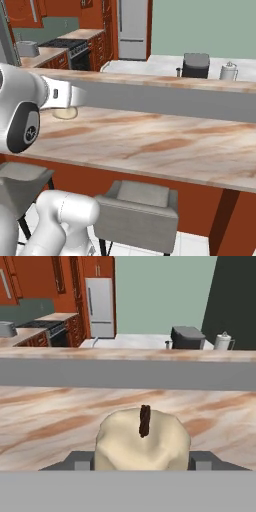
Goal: Get the candle and the beer from the cabinet and move them to the dining counter.
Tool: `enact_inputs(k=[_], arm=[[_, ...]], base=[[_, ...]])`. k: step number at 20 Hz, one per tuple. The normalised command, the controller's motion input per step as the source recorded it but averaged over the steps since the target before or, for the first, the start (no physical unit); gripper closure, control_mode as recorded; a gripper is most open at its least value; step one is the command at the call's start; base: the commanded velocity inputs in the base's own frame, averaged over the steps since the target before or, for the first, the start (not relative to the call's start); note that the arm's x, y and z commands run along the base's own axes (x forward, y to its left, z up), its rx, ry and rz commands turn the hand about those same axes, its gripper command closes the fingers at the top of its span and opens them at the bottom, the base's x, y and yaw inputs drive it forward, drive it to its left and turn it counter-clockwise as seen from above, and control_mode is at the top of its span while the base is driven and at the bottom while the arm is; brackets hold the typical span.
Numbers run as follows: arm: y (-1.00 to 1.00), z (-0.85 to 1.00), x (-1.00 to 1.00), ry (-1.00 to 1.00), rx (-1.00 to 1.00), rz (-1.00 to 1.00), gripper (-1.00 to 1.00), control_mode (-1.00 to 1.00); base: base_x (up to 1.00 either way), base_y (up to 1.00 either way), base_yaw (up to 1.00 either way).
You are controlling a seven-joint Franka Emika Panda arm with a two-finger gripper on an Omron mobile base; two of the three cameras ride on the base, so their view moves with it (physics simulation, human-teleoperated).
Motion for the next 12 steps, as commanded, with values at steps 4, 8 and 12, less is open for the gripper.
enact_inputs(k=[4, 8, 12], arm=[[-0.57, -0.19, 0.77, 0.00, 0.00, 0.17, 1.00, -1.00], [-0.55, -0.37, 0.82, 0.00, 0.00, 0.22, 1.00, -1.00], [-0.45, -0.51, 0.91, 0.00, 0.00, 0.23, 1.00, -1.00]], base=[[0.00, 0.00, 0.00], [0.00, 0.00, 0.00], [0.00, 0.00, 0.00]])
